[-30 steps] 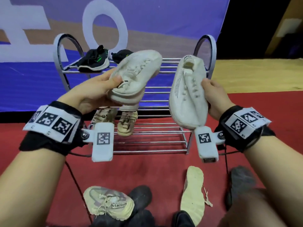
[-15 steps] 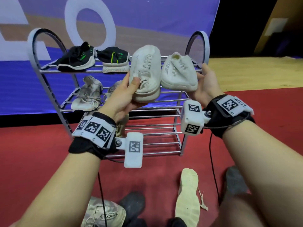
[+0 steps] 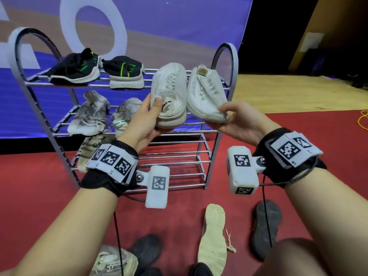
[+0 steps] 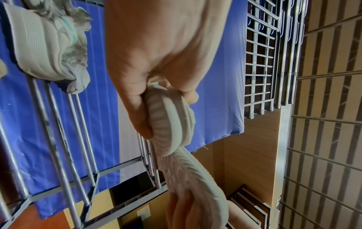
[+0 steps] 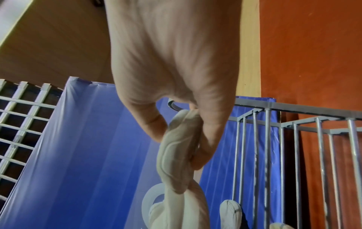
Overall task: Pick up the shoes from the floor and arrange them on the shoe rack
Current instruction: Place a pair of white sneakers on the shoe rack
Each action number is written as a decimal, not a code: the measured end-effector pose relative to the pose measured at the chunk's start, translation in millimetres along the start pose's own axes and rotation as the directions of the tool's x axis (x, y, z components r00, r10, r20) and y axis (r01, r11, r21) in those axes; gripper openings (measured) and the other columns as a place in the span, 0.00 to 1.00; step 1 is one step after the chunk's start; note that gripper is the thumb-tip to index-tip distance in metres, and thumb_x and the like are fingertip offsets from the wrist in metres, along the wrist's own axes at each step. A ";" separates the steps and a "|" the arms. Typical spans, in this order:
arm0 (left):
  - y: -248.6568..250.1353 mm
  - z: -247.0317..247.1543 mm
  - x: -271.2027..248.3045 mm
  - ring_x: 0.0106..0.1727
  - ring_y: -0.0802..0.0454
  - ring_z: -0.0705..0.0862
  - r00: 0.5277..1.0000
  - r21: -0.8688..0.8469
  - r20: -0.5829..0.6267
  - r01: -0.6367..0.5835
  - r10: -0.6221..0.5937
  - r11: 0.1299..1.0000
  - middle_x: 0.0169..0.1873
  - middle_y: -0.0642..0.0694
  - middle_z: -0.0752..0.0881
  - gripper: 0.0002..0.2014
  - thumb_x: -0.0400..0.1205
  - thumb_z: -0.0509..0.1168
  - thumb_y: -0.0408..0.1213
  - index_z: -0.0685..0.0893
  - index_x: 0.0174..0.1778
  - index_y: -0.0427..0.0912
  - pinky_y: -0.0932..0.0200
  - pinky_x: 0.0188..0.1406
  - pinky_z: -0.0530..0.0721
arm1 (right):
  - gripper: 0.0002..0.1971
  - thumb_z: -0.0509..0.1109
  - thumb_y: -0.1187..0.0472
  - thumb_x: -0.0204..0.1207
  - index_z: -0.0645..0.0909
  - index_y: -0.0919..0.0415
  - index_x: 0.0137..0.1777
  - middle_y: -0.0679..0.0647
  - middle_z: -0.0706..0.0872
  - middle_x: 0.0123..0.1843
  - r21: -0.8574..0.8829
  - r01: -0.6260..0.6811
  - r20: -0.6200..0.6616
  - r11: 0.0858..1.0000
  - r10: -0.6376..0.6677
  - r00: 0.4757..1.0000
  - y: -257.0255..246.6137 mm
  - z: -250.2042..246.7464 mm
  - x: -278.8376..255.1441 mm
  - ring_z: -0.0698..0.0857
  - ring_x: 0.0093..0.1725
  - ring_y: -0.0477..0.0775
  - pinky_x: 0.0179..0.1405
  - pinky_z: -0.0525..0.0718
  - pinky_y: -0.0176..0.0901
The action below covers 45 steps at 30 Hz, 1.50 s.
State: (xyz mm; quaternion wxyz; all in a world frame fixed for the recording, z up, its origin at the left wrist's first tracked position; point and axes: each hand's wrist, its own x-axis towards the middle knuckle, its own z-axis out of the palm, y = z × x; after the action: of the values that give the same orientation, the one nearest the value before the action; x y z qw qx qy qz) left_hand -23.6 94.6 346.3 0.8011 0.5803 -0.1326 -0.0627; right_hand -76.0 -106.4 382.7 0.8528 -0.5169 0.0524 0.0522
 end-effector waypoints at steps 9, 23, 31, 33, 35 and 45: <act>37.4 17.0 18.0 0.47 0.49 0.86 1.000 -0.137 -0.016 0.004 -0.006 0.991 0.54 0.46 0.84 0.19 0.88 0.49 0.44 0.68 0.74 0.45 0.53 0.37 0.89 | 0.10 0.53 0.74 0.83 0.75 0.66 0.56 0.61 0.83 0.52 0.045 0.298 -0.065 0.954 -0.294 0.953 -12.9 7.1 6.3 0.84 0.47 0.55 0.41 0.88 0.40; 45.9 19.9 91.1 0.43 0.48 0.83 0.991 -0.019 -0.128 0.031 -0.033 0.999 0.47 0.48 0.82 0.12 0.89 0.50 0.39 0.68 0.68 0.48 0.51 0.24 0.87 | 0.20 0.52 0.72 0.85 0.65 0.70 0.77 0.66 0.76 0.71 0.164 0.429 -0.181 0.888 -0.400 0.898 -22.5 2.3 69.5 0.83 0.48 0.53 0.32 0.88 0.35; 32.0 4.8 105.9 0.35 0.50 0.86 0.986 0.241 -0.142 0.123 -0.090 0.963 0.52 0.46 0.83 0.19 0.87 0.48 0.53 0.69 0.71 0.50 0.57 0.23 0.87 | 0.13 0.53 0.65 0.86 0.71 0.64 0.68 0.63 0.80 0.60 0.032 0.347 -0.203 0.937 -0.334 0.920 -3.9 -14.2 85.7 0.82 0.41 0.54 0.36 0.86 0.42; 32.5 0.7 102.1 0.31 0.51 0.86 0.989 0.387 -0.110 0.137 -0.102 0.912 0.46 0.53 0.82 0.19 0.85 0.52 0.56 0.68 0.69 0.54 0.58 0.25 0.87 | 0.12 0.56 0.59 0.86 0.72 0.61 0.65 0.60 0.80 0.60 -0.017 0.328 -0.165 0.944 -0.326 0.931 -1.5 -15.7 83.6 0.84 0.43 0.54 0.48 0.87 0.49; 31.3 -2.4 100.1 0.34 0.50 0.84 0.992 0.392 -0.068 0.123 -0.104 0.912 0.46 0.55 0.81 0.20 0.84 0.57 0.53 0.67 0.71 0.52 0.58 0.28 0.88 | 0.14 0.60 0.59 0.85 0.72 0.62 0.68 0.59 0.81 0.63 -0.069 0.342 -0.134 0.937 -0.349 0.928 0.0 -15.8 82.8 0.86 0.49 0.53 0.54 0.87 0.51; 27.9 13.1 118.8 0.24 0.56 0.82 0.996 0.254 -0.066 0.075 -0.060 0.964 0.43 0.48 0.82 0.27 0.83 0.63 0.46 0.65 0.77 0.46 0.60 0.29 0.89 | 0.18 0.56 0.66 0.86 0.69 0.68 0.74 0.62 0.80 0.66 -0.006 0.443 -0.160 0.896 -0.438 0.884 -11.7 -16.7 94.4 0.85 0.53 0.49 0.48 0.88 0.41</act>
State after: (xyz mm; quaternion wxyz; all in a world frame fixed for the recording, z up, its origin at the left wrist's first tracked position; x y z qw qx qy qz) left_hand 84.8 61.3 393.1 0.7201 0.6848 -0.0967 -0.0557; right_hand 18.5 -123.4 371.8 0.8433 -0.5047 0.0016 -0.1846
